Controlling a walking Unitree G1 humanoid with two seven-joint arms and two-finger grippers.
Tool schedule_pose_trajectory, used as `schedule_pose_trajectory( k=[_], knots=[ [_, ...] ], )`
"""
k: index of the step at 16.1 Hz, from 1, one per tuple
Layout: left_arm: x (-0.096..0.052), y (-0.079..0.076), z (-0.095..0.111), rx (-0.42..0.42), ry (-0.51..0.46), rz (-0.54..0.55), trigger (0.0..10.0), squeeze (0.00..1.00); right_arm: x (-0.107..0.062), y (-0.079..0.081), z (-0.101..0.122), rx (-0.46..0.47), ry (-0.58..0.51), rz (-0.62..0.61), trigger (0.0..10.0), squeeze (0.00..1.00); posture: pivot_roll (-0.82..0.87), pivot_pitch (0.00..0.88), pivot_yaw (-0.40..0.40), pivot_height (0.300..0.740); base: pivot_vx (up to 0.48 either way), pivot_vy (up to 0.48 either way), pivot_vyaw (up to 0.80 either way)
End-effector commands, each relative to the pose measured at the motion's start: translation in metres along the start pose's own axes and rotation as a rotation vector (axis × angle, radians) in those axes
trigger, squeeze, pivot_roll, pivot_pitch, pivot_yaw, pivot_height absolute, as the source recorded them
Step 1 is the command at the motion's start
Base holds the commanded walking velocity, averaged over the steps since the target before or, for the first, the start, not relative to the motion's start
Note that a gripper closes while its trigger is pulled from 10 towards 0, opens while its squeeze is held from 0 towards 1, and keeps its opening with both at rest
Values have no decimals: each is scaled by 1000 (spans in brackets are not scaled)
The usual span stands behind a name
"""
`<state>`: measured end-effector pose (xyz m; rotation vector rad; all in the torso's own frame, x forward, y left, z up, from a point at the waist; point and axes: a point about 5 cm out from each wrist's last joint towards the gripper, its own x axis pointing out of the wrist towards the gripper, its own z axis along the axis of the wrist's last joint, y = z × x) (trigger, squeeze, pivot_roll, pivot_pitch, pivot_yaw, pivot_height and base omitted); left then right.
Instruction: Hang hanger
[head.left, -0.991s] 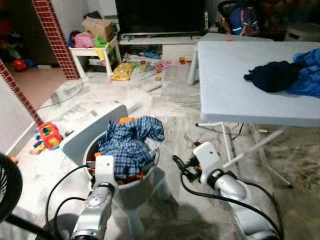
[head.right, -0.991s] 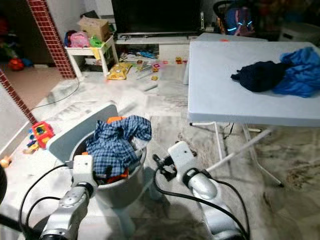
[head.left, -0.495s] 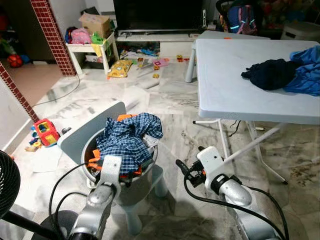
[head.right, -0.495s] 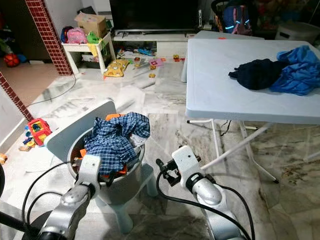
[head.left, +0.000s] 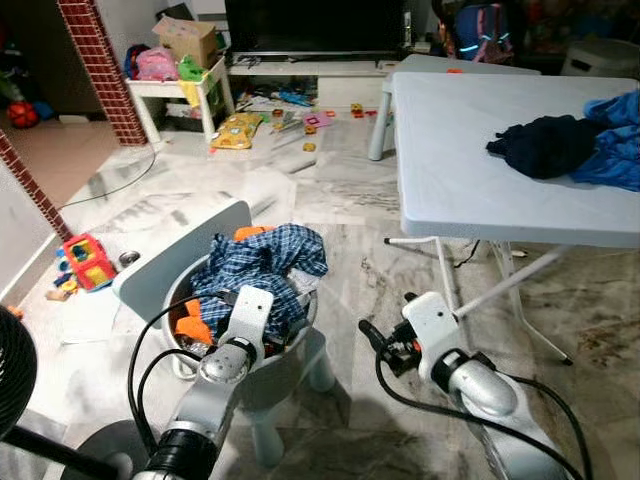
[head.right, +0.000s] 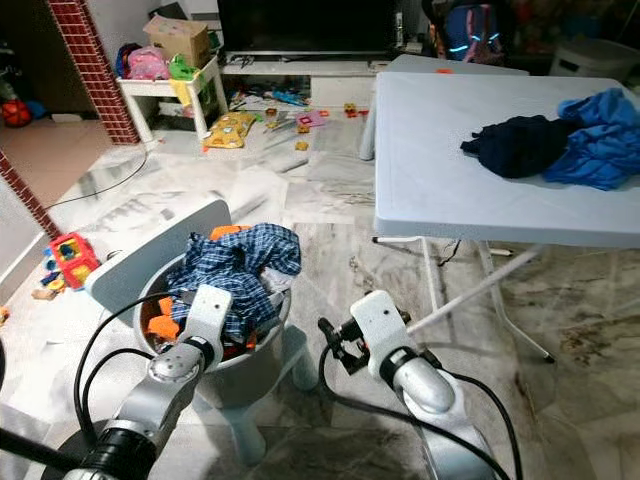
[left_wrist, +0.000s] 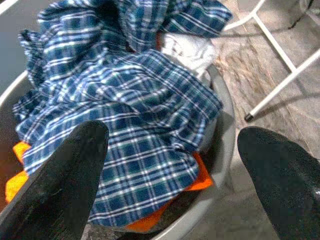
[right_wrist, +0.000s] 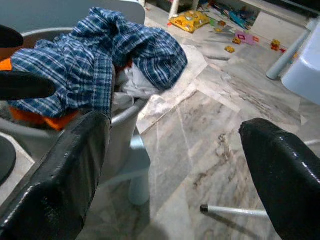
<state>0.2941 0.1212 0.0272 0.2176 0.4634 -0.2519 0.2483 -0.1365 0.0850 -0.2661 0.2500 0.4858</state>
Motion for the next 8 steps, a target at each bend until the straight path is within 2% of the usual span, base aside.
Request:
schedule_pose_trajectory(
  k=[1, 3, 6, 8],
  knots=[
    [1, 2, -4, 36, 16, -12, 10000, 0, -8, -3, 4, 4, 7, -12, 10000, 0, -243, 13, 19, 740, 0, 0, 0],
    [1, 4, -7, 79, 32, -25, 10000, 0, -30, -8, 1, 41, 55, -41, 10000, 0, -268, 61, 26, 740, 0, 0, 0],
    [3, 11, -6, 108, 31, -18, 10000, 0, -50, -13, 2, 47, 86, -64, 10000, 0, -301, 106, 27, 740, 0, 0, 0],
    [6, 14, 1, 89, -2, 7, 10000, 0, -60, -13, 5, 54, 88, -57, 10000, 0, -323, 122, 22, 740, 0, 0, 0]
  ],
)
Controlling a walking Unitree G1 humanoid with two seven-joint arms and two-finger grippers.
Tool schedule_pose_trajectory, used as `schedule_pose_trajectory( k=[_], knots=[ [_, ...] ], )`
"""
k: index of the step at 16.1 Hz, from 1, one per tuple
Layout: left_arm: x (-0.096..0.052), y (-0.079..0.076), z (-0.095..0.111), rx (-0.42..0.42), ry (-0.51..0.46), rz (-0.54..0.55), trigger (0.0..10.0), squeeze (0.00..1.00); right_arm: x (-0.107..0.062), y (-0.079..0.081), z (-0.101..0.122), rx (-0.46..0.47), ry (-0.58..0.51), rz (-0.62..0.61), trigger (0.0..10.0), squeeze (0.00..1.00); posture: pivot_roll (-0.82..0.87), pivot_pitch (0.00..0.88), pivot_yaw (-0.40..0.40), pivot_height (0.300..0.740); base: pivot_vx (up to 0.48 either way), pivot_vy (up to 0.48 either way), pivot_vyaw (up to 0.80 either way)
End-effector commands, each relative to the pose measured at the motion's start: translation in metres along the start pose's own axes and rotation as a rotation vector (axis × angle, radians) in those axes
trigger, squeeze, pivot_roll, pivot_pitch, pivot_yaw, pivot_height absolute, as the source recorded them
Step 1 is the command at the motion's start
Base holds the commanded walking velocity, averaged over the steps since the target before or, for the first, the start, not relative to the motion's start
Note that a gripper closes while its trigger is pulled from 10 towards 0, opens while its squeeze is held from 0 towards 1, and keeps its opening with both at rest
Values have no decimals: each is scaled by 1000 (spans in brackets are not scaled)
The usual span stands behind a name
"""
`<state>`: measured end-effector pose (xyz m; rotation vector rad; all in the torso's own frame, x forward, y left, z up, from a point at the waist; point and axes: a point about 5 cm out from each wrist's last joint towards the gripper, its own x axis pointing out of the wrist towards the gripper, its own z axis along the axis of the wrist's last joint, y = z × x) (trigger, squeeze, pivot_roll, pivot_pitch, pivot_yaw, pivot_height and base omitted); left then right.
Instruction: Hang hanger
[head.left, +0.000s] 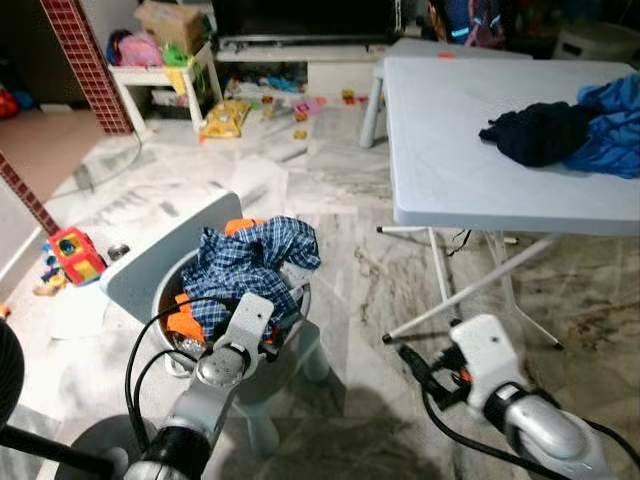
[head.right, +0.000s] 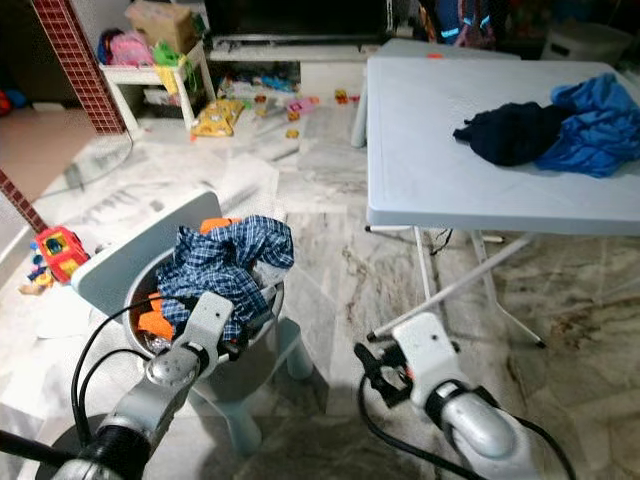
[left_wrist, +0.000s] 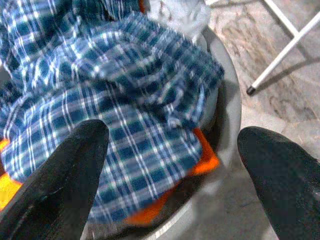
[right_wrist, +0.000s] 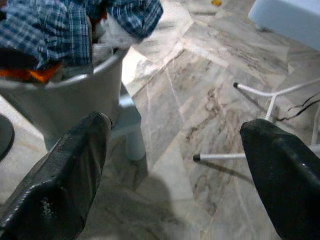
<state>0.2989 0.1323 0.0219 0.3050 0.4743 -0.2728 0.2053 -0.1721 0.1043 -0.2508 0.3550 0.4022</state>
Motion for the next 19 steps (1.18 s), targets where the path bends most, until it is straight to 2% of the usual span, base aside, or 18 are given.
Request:
schedule_pose_trajectory(
  k=[1, 4, 5, 7, 9, 12, 15, 16, 19],
  knots=[
    [1, 4, 10, -13, -54, 15, 10000, 0, -5, 0, 6, 8, -12, 6, 10000, 0, -325, 124, 20, 740, 0, 0, 0],
    [-7, 6, 18, -117, -149, 119, 10000, 0, -3, 1, 10, -1, -11, 21, 10000, 0, -310, 121, 11, 740, 0, 0, 0],
    [-18, 10, 20, -156, -207, 192, 10000, 0, 0, 2, 12, -2, -20, 29, 10000, 0, -295, 111, 9, 740, 0, 0, 0],
    [-35, 13, 16, -194, -256, 248, 10000, 0, 5, 2, 13, 7, -28, 28, 10000, 0, -268, 88, 9, 740, 0, 0, 0],
    [-65, 15, 4, -236, -318, 302, 10000, 0, 21, 2, 17, 23, -64, 21, 10000, 0, -212, 48, 3, 740, 0, 0, 0],
    [-90, 15, -9, -248, -335, 337, 10000, 0, 37, 2, 20, 22, -98, 26, 10000, 0, -155, 0, -8, 740, 0, 0, 0],
    [-90, 20, -2, -275, -352, 352, 10000, 0, 53, 2, 22, 5, -123, 35, 10000, 0, -134, 0, -12, 740, 0, 0, 715],
    [-86, 22, 3, -283, -363, 351, 10000, 0, 59, 2, 27, -2, -141, 38, 10000, 0, -139, 0, -8, 740, 0, 0, 800],
    [-76, 20, 17, -297, -400, 305, 10000, 0, 63, -3, 30, -11, -169, 15, 10000, 0, -155, 0, 8, 740, 0, 0, 458]
  ],
)
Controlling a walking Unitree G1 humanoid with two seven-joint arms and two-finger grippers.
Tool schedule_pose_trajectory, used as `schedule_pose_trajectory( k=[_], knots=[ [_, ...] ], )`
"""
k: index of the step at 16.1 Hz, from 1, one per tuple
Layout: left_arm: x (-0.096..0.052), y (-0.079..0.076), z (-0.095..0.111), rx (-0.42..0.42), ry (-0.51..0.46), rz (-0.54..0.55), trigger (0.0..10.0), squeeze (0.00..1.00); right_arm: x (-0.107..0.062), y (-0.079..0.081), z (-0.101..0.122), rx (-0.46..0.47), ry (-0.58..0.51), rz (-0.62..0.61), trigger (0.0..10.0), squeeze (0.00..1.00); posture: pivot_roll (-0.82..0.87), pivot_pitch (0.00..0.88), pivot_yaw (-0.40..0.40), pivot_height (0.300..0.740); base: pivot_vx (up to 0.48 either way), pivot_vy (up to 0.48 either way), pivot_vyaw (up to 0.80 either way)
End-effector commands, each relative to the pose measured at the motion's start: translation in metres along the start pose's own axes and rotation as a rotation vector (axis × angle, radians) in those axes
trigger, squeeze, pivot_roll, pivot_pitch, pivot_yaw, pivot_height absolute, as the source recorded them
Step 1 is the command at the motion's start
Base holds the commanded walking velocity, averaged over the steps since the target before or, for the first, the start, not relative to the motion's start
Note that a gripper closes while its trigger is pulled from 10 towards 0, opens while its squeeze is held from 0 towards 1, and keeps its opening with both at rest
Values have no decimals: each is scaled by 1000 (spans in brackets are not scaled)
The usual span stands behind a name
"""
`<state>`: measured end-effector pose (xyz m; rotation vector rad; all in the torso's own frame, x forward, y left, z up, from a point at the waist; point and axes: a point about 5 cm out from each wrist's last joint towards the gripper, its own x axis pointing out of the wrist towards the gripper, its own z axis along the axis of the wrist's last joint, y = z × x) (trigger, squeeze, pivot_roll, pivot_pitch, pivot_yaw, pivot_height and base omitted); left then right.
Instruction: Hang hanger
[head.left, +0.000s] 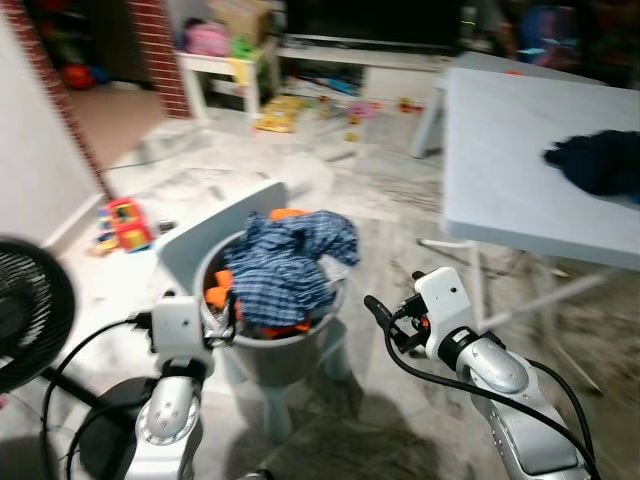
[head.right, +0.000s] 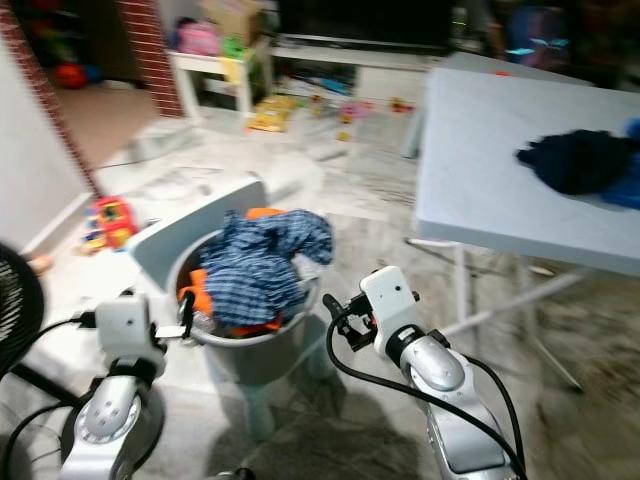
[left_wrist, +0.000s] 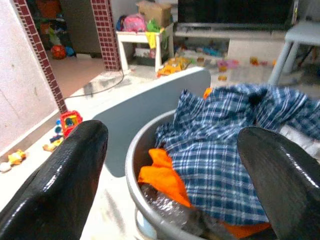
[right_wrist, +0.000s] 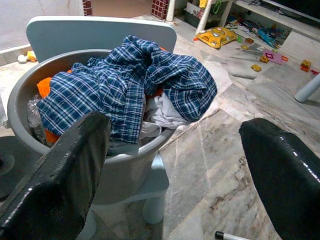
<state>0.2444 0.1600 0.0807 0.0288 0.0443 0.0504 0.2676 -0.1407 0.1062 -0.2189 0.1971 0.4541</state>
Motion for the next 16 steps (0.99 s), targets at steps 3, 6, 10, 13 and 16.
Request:
schedule_pose_trajectory(
  k=[3, 6, 10, 13, 16],
  knots=[
    [7, -4, -3, -4, 21, -38, 10000, 0, 0, -4, 0, -7, -14, -27, 10000, 0, -168, 0, 22, 740, 87, 0, 0],
    [9, -6, -3, -4, 24, -51, 10000, 0, 1, -2, 0, -15, -23, -23, 10000, 0, -168, 0, 23, 740, 279, 0, 0],
    [8, -9, -6, -11, 36, -58, 10000, 0, 2, 0, 1, -24, -31, -13, 10000, 0, -169, 0, 21, 740, 285, 0, 0],
    [9, -10, -8, -13, 42, -62, 10000, 0, 2, -1, 1, -33, -33, -11, 10000, 0, -174, 0, 18, 740, 282, 0, 0],
    [9, -13, -9, -15, 47, -68, 10000, 0, 2, -1, 1, -40, -33, -10, 10000, 0, -179, 0, 19, 740, 256, 0, 0]
  ],
)
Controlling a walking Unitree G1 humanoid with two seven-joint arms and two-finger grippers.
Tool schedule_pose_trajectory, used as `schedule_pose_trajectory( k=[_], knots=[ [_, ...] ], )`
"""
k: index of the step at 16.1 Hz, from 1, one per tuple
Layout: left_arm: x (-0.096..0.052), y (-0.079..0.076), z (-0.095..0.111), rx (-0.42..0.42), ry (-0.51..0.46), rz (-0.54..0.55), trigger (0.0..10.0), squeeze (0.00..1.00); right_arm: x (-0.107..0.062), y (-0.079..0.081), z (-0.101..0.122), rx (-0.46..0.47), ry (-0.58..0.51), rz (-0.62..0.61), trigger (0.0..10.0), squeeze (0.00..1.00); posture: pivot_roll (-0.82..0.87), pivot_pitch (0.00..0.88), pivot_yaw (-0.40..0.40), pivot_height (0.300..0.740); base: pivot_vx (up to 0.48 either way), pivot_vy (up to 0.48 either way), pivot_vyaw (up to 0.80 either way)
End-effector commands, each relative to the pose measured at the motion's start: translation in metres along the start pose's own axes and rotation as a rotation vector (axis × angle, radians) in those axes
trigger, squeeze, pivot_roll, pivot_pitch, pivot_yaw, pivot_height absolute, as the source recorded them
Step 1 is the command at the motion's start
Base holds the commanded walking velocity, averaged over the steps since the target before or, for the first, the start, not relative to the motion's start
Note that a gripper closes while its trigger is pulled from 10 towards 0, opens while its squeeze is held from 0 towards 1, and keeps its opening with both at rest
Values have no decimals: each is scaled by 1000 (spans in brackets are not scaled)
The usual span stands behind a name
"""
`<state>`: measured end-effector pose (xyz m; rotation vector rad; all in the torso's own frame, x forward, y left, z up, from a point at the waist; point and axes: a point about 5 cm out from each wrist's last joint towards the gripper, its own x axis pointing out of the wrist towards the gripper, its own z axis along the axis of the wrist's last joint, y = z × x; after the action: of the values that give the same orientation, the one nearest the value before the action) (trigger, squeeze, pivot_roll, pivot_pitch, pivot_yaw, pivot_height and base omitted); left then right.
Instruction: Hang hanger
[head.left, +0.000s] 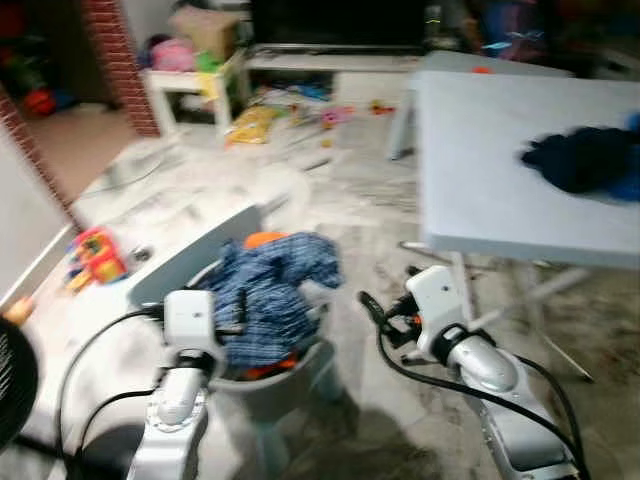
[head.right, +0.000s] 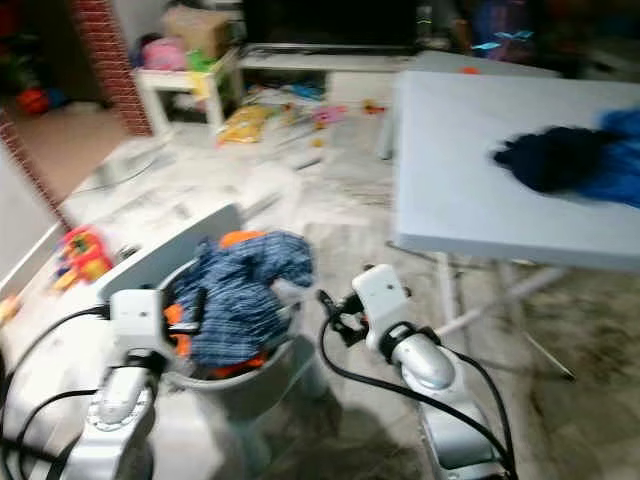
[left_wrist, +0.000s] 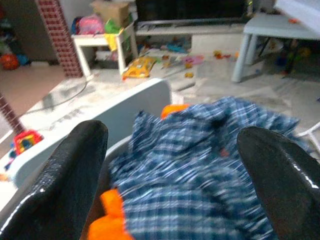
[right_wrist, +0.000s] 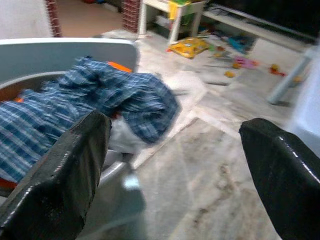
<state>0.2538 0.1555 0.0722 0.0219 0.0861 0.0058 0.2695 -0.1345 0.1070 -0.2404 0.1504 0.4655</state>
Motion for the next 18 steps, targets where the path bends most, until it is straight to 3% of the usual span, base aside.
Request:
schedule_pose_trajectory(
  k=[1, 7, 9, 10, 12, 16, 18],
  knots=[
    [0, -8, -1, -11, 6, -23, 10000, 0, -2, -5, -2, -9, 8, -13, 10000, 0, -179, 0, 19, 740, 0, 0, 0],
    [0, -8, -5, -12, 26, -16, 10000, 0, -1, -3, -2, -17, 8, 1, 10000, 0, -176, 0, 17, 740, 80, 0, 0],
    [-1, -9, -15, 0, 98, -13, 10000, 0, -2, -2, -2, -19, 9, 5, 10000, 0, -176, 0, 14, 740, 0, 0, 0],
    [-1, -14, -27, 23, 186, -63, 10000, 0, -3, -2, -2, -19, 14, 8, 10000, 0, -176, 0, 12, 740, 0, 0, 0],
    [0, -20, -36, 76, 259, -191, 10000, 0, -5, 0, -3, -7, 53, 26, 10000, 0, -179, 0, 5, 740, 0, 0, 0],
    [1, -21, -39, 151, 302, -263, 10000, 0, -16, 6, -8, 43, 132, 43, 10000, 0, -197, 20, 2, 740, 0, 0, 0],
    [6, -16, -40, 229, 325, -279, 10000, 0, -37, 11, -17, 144, 207, 25, 10000, 0, -219, 83, 9, 740, 0, 0, 0]
  ],
)
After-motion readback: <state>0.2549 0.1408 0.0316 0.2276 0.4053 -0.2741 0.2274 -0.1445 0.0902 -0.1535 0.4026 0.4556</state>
